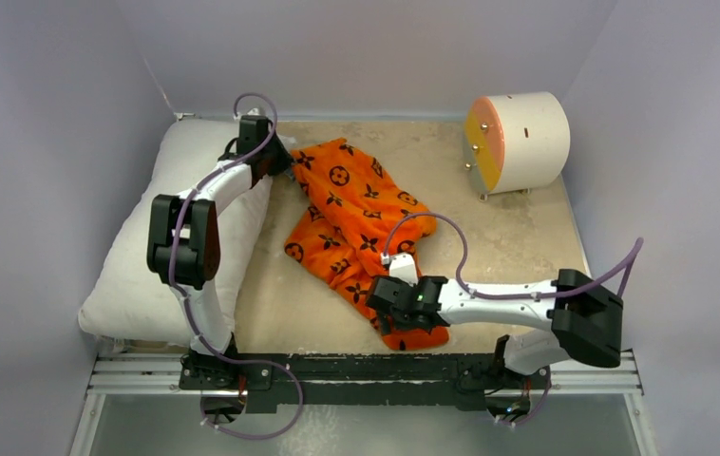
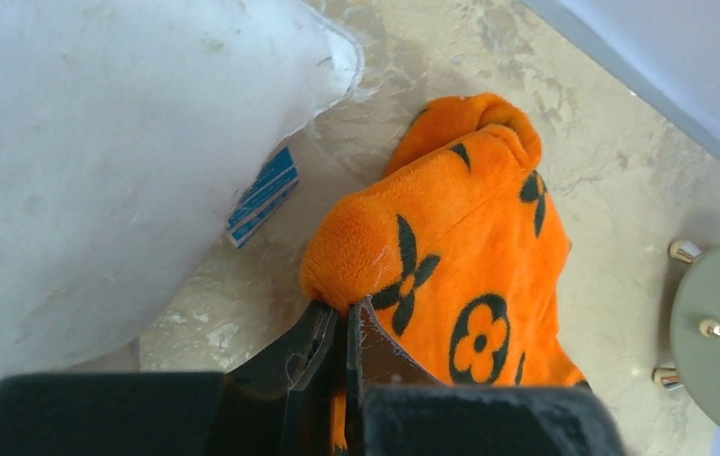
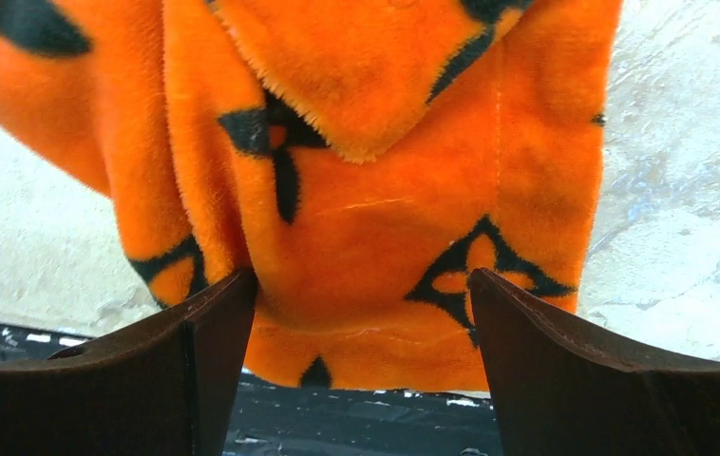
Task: Remove the pillowcase from the pillow
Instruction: Fold the pillowcase at the center of the board.
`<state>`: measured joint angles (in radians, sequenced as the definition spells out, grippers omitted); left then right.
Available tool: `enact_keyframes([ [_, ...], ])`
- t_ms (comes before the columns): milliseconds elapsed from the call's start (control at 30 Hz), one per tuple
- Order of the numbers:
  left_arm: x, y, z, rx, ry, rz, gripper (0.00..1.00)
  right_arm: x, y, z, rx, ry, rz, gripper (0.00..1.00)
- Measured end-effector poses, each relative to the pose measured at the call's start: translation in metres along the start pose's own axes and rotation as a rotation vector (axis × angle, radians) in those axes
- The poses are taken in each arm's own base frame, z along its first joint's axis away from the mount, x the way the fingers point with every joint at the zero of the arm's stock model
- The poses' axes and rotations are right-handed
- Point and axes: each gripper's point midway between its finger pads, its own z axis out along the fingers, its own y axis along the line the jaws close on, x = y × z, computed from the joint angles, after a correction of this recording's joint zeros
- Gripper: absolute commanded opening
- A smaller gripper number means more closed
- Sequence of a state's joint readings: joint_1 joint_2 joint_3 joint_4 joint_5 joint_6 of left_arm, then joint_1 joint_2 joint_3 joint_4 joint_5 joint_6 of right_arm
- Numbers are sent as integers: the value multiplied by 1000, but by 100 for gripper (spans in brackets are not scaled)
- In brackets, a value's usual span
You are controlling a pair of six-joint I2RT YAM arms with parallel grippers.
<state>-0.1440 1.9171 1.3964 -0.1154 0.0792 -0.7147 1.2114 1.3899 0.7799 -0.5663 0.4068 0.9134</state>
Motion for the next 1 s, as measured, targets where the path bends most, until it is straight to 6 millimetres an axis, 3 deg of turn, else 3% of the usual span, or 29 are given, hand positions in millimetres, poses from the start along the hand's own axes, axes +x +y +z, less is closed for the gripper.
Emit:
enact_keyframes([
  [233, 9, 10, -2, -39, 36, 18, 0, -11, -1, -7, 16, -48, 42, 85],
  [433, 9, 12, -4, -58, 49, 42, 0, -43, 8, -66, -191, -212, 136, 88],
  [500, 8, 12, -5, -58, 49, 46, 0, -49, 5, -75, -219, -235, 156, 88],
  [600, 9, 12, -5, -59, 50, 49, 0, -48, 2, -64, -169, -208, 148, 87],
  [767, 8, 12, -6, -63, 56, 52, 0, -20, -4, -16, 0, -59, 70, 81],
  [833, 7, 13, -7, -64, 57, 58, 0, -15, -11, -12, 5, -30, 89, 80],
  [1000, 6, 16, -8, -73, 62, 61, 0, -39, -35, -18, -16, -76, 227, 81],
])
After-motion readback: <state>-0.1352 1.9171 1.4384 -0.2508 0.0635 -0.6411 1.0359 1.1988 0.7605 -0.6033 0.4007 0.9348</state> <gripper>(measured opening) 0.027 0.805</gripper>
